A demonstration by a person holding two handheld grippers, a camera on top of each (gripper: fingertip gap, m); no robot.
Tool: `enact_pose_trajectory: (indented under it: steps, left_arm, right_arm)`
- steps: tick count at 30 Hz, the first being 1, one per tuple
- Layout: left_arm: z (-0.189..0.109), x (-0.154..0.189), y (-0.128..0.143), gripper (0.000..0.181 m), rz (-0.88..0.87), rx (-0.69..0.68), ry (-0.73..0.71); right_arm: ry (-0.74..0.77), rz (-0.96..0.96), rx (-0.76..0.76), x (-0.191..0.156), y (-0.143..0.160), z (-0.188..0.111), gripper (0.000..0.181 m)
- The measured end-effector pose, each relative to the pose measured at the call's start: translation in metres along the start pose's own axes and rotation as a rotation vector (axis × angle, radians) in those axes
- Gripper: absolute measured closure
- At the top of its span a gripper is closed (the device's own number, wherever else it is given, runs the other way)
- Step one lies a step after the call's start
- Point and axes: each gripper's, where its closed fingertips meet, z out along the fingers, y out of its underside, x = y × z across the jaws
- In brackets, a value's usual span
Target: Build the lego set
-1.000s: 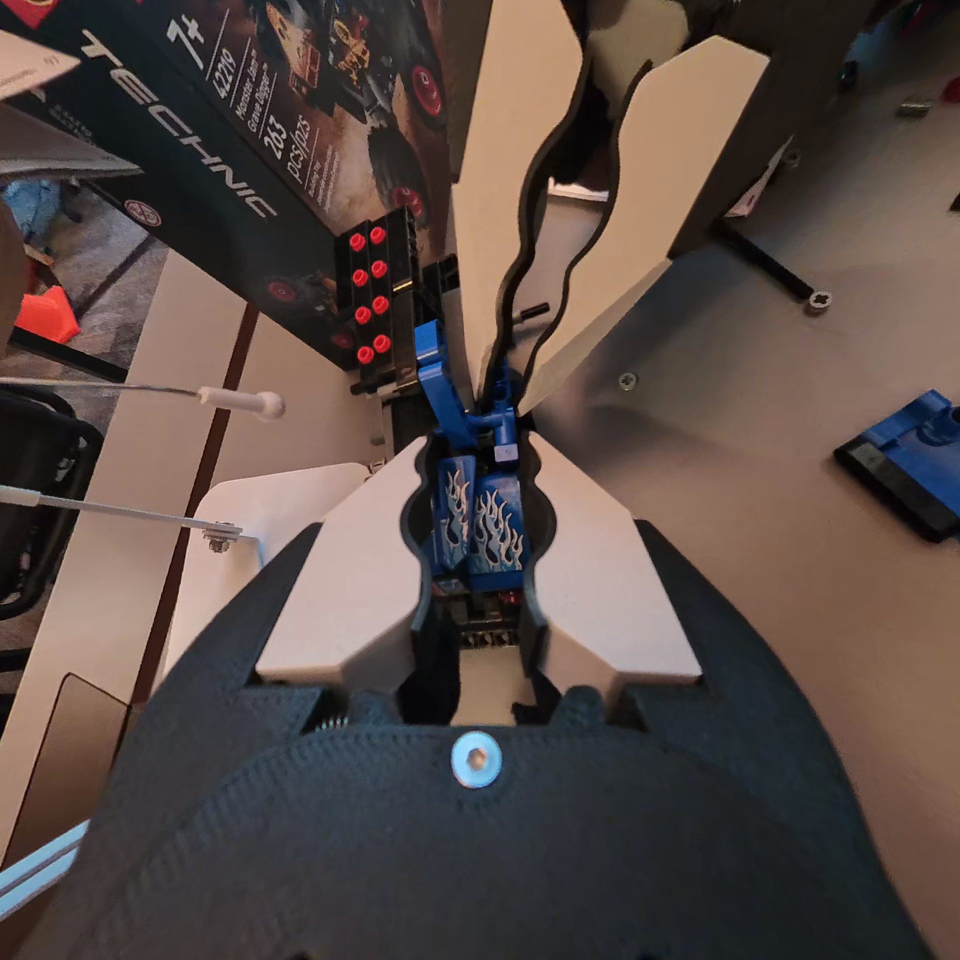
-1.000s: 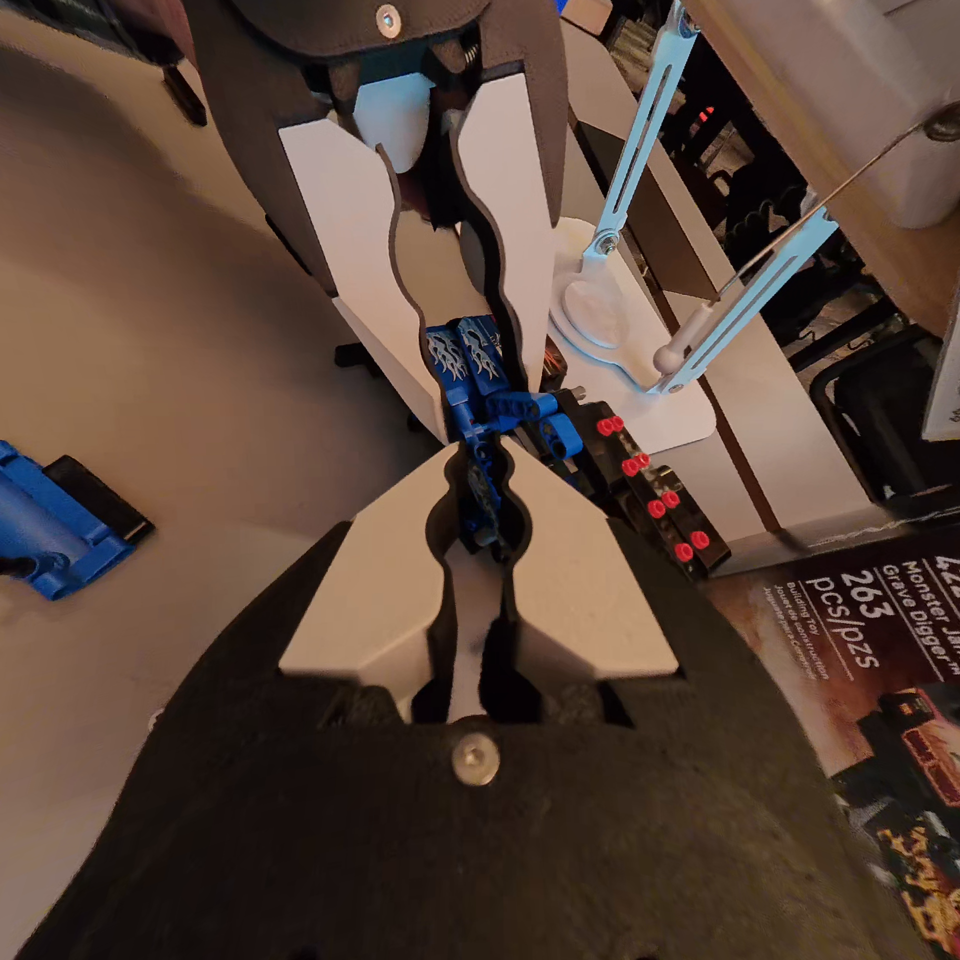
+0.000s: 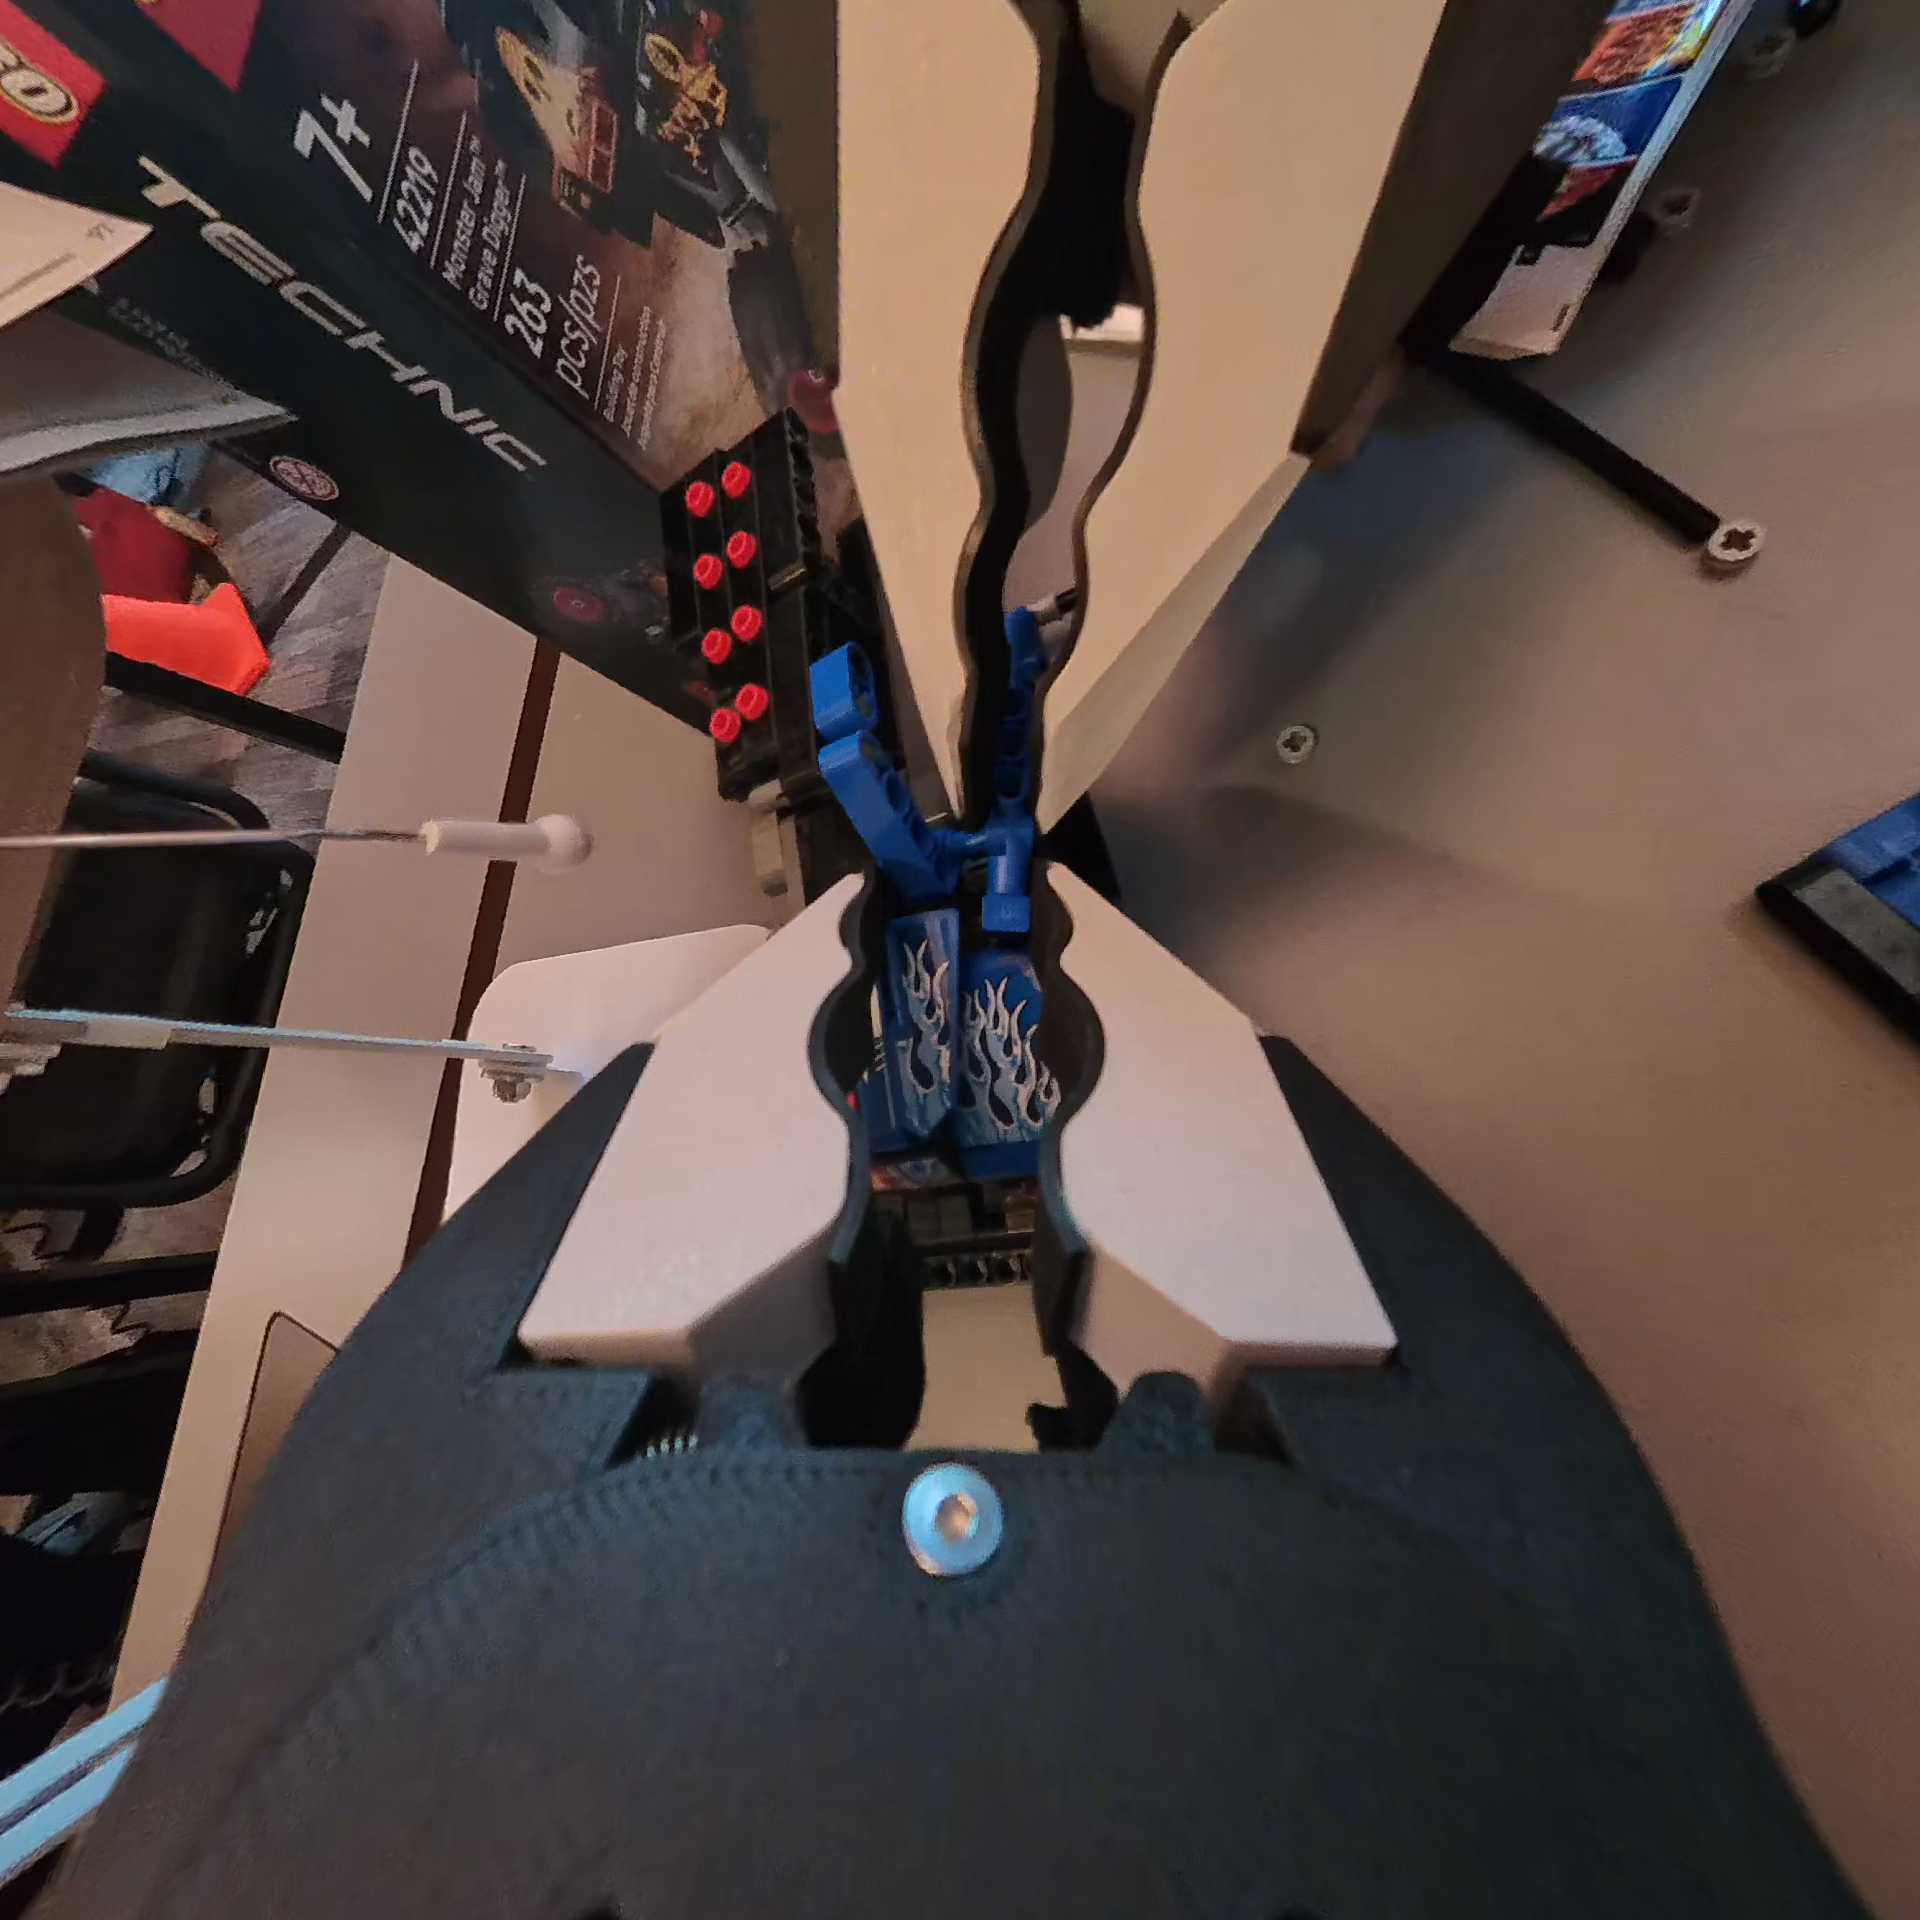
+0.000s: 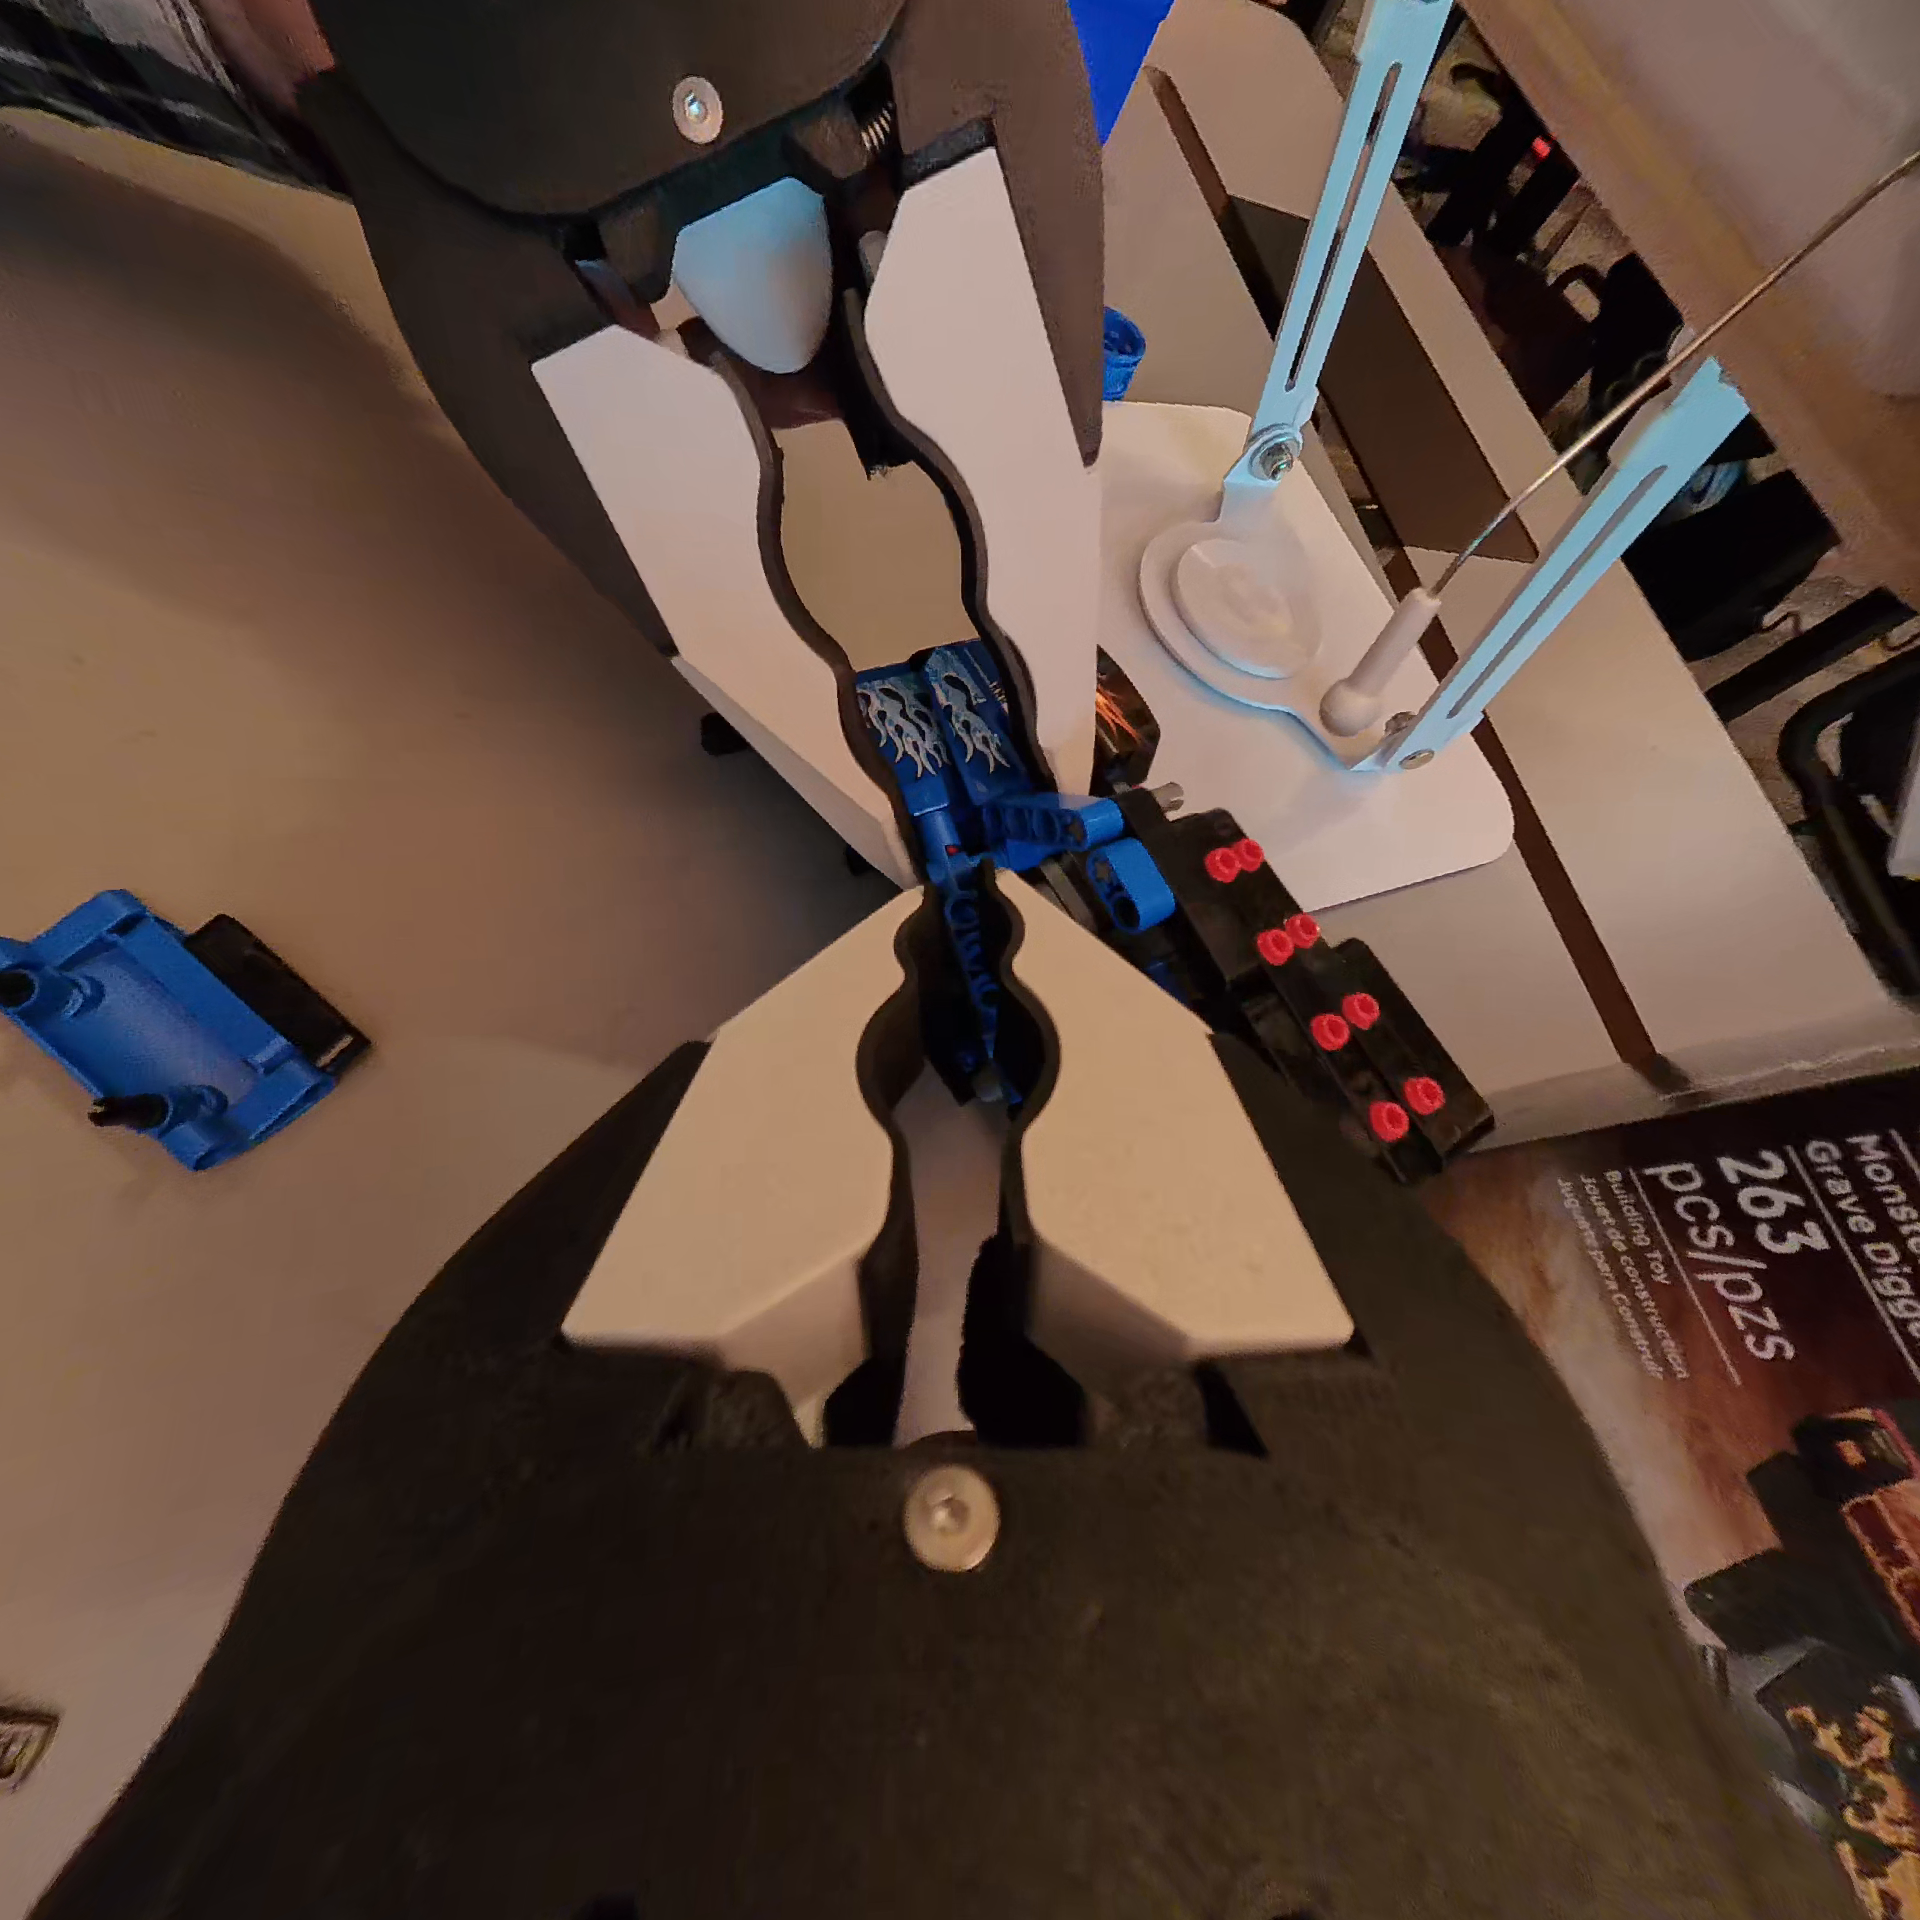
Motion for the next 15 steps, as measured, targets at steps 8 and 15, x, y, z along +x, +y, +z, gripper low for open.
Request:
enact_pose_trajectory:
  steps: [8,15]
  left_arm:
    - [0.0015,-0.001,0.0,0.155,0.0,-0.021,-0.014]
    - [0.0011,-0.0018,0.0007,0.157,0.018,-0.037,-0.007]
  right_arm:
    - [-0.112,0.143,-0.05,0.0009,0.0013,0.0,0.178]
    - [-0.107,0.153,-0.093,0.0008,0.0007,-0.0009,0.177]
